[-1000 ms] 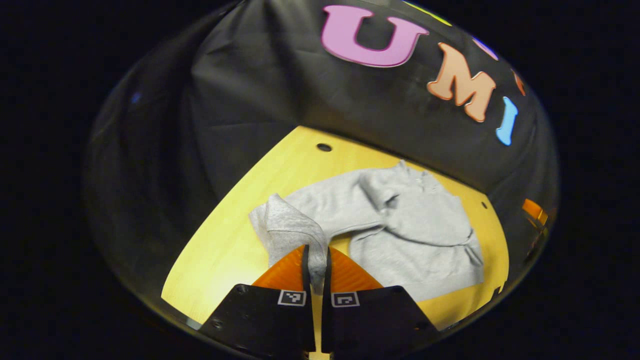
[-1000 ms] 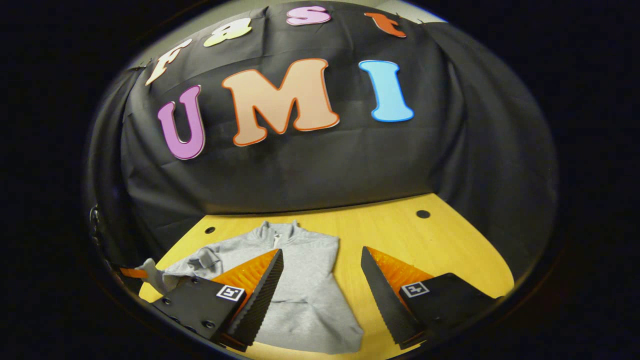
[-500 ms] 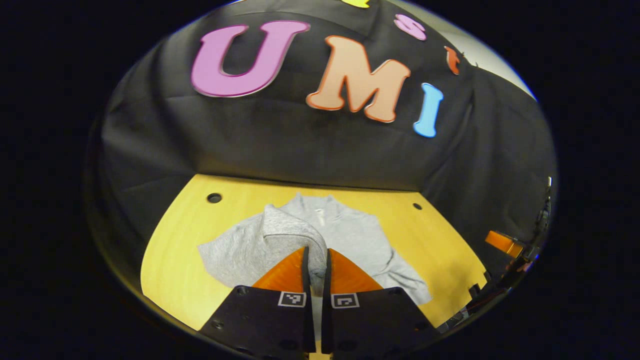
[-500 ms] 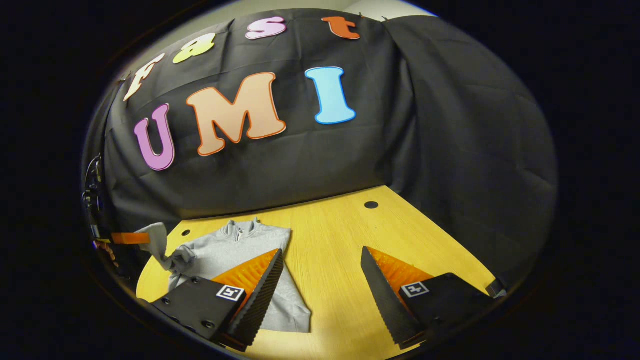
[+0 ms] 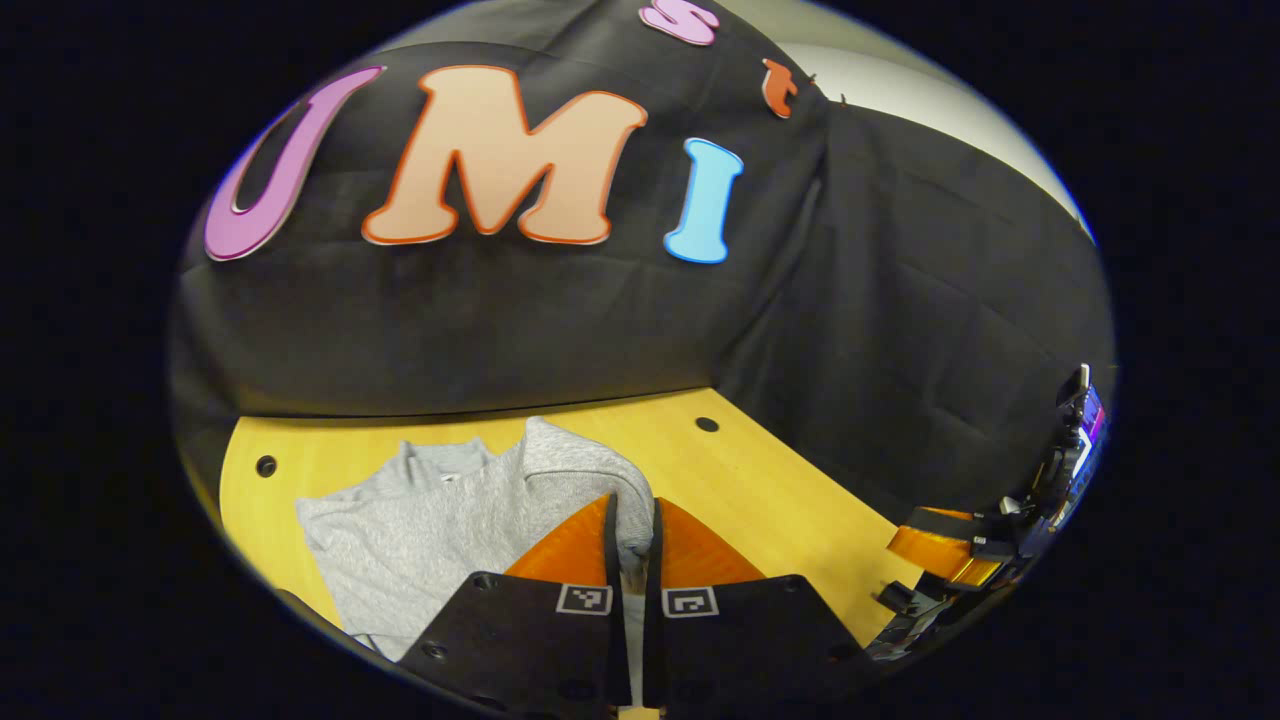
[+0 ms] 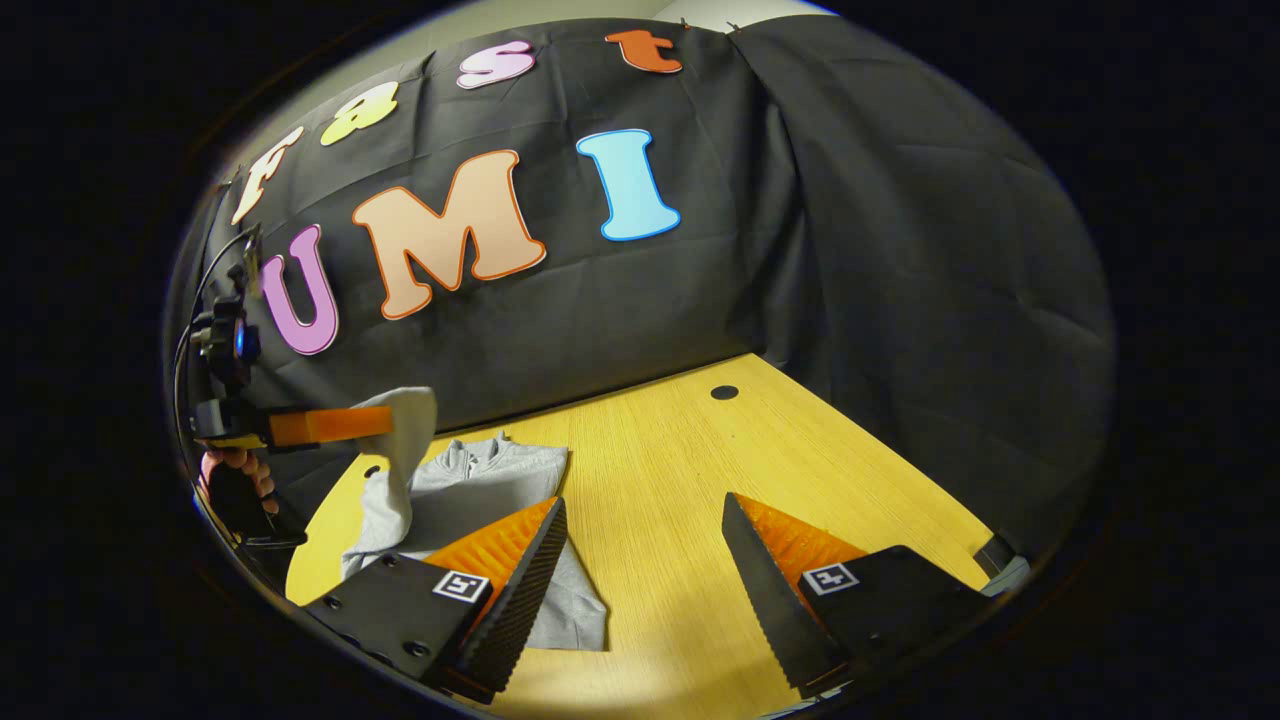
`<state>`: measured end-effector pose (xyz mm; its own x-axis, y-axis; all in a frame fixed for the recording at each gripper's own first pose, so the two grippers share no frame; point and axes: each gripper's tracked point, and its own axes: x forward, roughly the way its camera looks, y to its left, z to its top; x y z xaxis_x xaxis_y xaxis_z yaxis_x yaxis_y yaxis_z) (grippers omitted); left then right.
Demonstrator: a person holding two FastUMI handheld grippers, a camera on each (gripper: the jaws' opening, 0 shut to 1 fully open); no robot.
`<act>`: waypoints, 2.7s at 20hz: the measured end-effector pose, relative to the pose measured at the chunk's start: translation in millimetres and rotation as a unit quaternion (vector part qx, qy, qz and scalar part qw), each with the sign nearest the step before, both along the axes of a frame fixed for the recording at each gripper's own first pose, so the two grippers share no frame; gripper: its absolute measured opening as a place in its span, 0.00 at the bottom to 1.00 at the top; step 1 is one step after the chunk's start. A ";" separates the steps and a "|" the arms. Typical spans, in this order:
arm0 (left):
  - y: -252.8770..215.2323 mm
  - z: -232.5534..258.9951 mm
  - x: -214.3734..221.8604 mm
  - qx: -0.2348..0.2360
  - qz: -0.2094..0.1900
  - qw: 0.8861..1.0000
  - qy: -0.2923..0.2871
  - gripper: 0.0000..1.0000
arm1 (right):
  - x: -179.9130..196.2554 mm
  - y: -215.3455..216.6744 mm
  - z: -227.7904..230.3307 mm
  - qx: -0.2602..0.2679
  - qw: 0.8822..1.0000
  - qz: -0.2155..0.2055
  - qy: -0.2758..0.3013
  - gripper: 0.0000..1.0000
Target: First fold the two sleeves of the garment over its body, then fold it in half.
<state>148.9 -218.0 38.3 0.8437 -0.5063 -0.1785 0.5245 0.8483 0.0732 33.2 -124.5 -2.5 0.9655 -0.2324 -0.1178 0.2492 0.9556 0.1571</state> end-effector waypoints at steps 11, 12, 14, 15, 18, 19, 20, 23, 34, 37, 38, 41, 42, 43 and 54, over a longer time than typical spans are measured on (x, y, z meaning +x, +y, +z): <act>-54.0 -60.0 85.8 0.004 0.014 0.999 0.039 0.08 | 11.5 -3.0 -23.5 0.007 1.000 0.020 0.021 0.98; -50.2 -69.7 90.8 0.006 0.021 0.998 0.054 0.11 | 13.3 -2.7 -28.7 0.008 0.999 0.023 0.027 0.98; -41.7 -82.3 96.1 0.017 0.036 0.996 0.077 0.35 | 16.4 -0.3 -35.8 0.008 0.999 0.030 0.038 0.98; -35.3 -82.7 95.7 0.018 0.046 0.996 0.076 0.54 | 18.9 1.4 -38.0 0.008 0.999 0.034 0.042 0.98; -20.5 -61.6 90.3 0.011 0.064 0.997 0.045 0.93 | 20.6 6.7 -47.2 0.004 0.998 0.048 0.048 0.98; -14.0 -52.1 85.0 0.012 0.066 0.997 0.034 0.94 | 21.2 7.9 -50.0 0.003 0.997 0.054 0.049 0.98; -8.6 -44.2 76.7 0.014 0.064 0.998 0.023 0.94 | 21.6 10.3 -52.3 0.002 0.997 0.061 0.050 0.94; 16.1 -22.3 43.6 0.026 0.045 0.999 -0.005 0.95 | 20.1 28.0 -58.5 -0.003 0.994 0.091 0.057 0.98; 206.0 -76.2 -81.6 0.045 0.173 0.984 0.011 0.94 | 16.6 95.8 -128.8 -0.059 0.969 0.195 0.138 0.98; 245.8 -124.6 -109.4 0.021 0.211 0.975 0.059 0.94 | 17.7 102.7 -155.3 -0.062 0.962 0.206 0.169 0.94; 254.8 -141.3 -114.7 0.018 0.219 0.973 0.074 0.94 | 19.1 101.5 -162.1 -0.069 0.961 0.204 0.174 0.94; 273.7 -186.1 -122.3 0.037 0.240 0.964 0.111 0.95 | 20.7 100.1 -183.2 -0.084 0.957 0.201 0.193 0.94; 280.2 -195.3 -124.2 0.040 0.244 0.962 0.118 0.95 | 22.4 99.5 -188.1 -0.089 0.956 0.199 0.197 0.94; 283.7 -199.9 -121.9 0.036 0.248 0.961 0.120 0.95 | 24.0 100.0 -192.7 -0.092 0.955 0.197 0.200 0.94; 297.9 -234.6 -95.8 0.036 0.270 0.952 0.143 0.93 | 39.9 103.1 -218.4 -0.102 0.952 0.176 0.230 0.98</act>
<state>53.1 79.9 -196.4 0.8891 0.0092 -0.4576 0.0207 0.9980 0.0603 73.0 -21.4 -221.0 0.8453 0.0318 -0.5334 -0.0937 0.9916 -0.0894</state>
